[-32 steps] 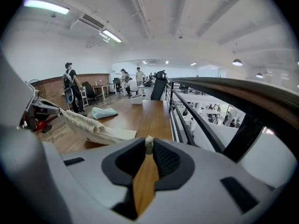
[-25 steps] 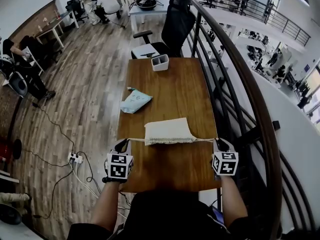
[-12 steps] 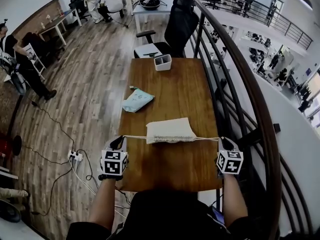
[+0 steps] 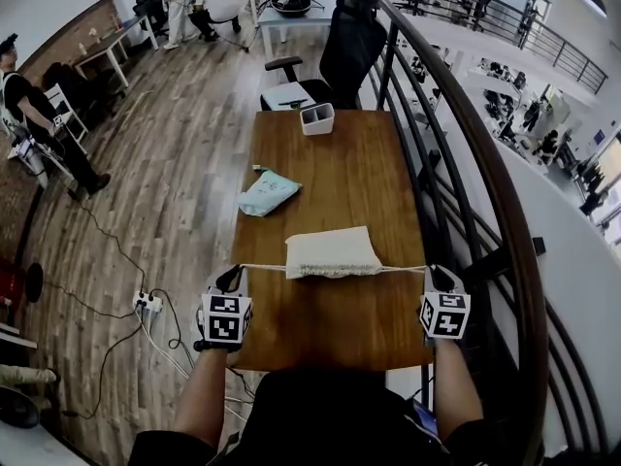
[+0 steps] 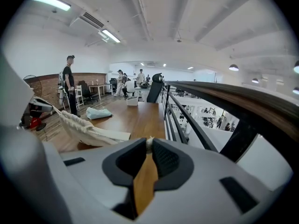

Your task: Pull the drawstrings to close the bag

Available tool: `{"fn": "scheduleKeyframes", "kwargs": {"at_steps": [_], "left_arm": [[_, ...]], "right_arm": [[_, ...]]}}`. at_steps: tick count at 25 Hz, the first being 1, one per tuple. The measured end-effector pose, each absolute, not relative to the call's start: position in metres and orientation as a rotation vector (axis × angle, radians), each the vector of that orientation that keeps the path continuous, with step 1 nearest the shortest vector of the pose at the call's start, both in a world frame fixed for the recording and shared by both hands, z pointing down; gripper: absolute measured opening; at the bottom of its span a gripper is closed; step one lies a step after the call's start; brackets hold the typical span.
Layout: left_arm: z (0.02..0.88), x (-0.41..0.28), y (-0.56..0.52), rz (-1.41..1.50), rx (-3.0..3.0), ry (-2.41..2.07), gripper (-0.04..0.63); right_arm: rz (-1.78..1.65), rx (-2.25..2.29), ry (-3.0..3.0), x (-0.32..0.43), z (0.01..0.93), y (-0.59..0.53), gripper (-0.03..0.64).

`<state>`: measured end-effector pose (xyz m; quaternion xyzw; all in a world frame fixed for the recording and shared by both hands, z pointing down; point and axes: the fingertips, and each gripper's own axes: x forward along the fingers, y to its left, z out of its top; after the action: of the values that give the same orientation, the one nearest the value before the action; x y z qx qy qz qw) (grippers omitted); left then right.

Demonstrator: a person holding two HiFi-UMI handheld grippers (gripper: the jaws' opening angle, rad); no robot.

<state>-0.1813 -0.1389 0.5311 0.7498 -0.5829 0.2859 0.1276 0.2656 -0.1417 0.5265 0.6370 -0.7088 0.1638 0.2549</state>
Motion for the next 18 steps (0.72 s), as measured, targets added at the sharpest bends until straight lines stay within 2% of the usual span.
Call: {"fn": "scheduleKeyframes", "kwargs": {"at_steps": [5,18], "left_arm": [[0.525,-0.2,-0.143,0.764,2.16,-1.696,0.037],[0.532,-0.197,-0.147,0.93,2.202,-1.716,0.037]], "right_arm": [[0.498,1.834,-1.989,0.286,0.501,-0.151,0.035],[0.448,1.788,-1.932,0.283,0.515,-0.154,0.034]]}}
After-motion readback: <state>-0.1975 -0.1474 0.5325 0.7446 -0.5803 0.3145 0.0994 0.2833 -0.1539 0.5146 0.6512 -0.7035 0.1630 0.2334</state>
